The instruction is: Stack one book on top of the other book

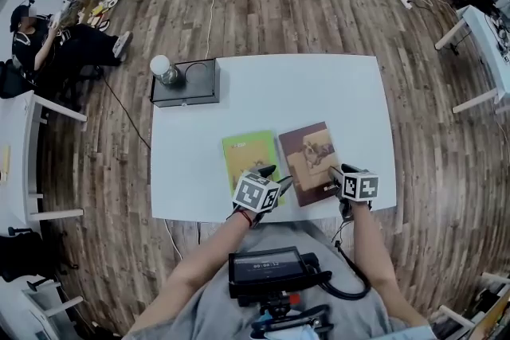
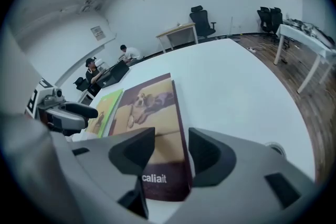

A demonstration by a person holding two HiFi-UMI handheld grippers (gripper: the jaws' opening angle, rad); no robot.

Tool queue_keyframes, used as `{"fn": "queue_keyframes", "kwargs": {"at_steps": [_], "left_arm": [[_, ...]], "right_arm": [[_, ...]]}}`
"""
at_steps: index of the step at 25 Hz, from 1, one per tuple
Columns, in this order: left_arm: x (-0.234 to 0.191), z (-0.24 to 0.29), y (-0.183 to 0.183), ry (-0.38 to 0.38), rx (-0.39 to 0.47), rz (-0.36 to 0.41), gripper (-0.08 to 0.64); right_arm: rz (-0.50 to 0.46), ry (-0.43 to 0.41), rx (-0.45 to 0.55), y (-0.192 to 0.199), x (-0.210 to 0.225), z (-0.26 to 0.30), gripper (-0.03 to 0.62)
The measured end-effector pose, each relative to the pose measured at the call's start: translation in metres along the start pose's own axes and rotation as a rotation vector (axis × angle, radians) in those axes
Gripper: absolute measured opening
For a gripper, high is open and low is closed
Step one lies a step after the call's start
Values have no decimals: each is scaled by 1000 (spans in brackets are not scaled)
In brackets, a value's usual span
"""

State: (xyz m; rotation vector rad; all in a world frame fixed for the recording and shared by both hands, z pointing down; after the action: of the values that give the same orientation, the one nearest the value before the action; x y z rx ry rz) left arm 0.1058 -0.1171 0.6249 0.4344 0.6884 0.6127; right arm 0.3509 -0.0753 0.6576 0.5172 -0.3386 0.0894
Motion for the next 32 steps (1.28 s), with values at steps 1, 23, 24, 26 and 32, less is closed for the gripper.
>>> {"fn": "queue_keyframes", "kwargs": {"at_steps": [1, 23, 24, 26, 32], "left_arm": [[5, 6, -2, 12, -4, 3, 259], [42, 73, 16, -38, -182, -207, 193], [40, 71, 13, -31, -150, -218, 184], [37, 64, 7, -21, -97, -221, 175], [21, 23, -12, -26, 22, -234, 173]], "right_arm": [[24, 4, 4, 6, 6, -5, 194], [4, -173, -28, 26, 20, -25, 155], [-1, -171, -18, 22, 19, -27, 154], [-23, -160, 1, 15, 14, -31, 152], [-112, -185, 51, -22, -26, -41, 149]]}}
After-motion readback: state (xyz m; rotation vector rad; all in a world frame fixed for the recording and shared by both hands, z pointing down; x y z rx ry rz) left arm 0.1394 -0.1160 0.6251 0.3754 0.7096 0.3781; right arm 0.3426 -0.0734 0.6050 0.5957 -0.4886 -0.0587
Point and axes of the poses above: the fingertips, and each gripper's own axes: z forward along the fingers, x to its right, y out of its underside, the point moved 7 cm from there along -z, backward along the fingers, and after that the axes turned 1 degree about -y, right-handed, at the moved point
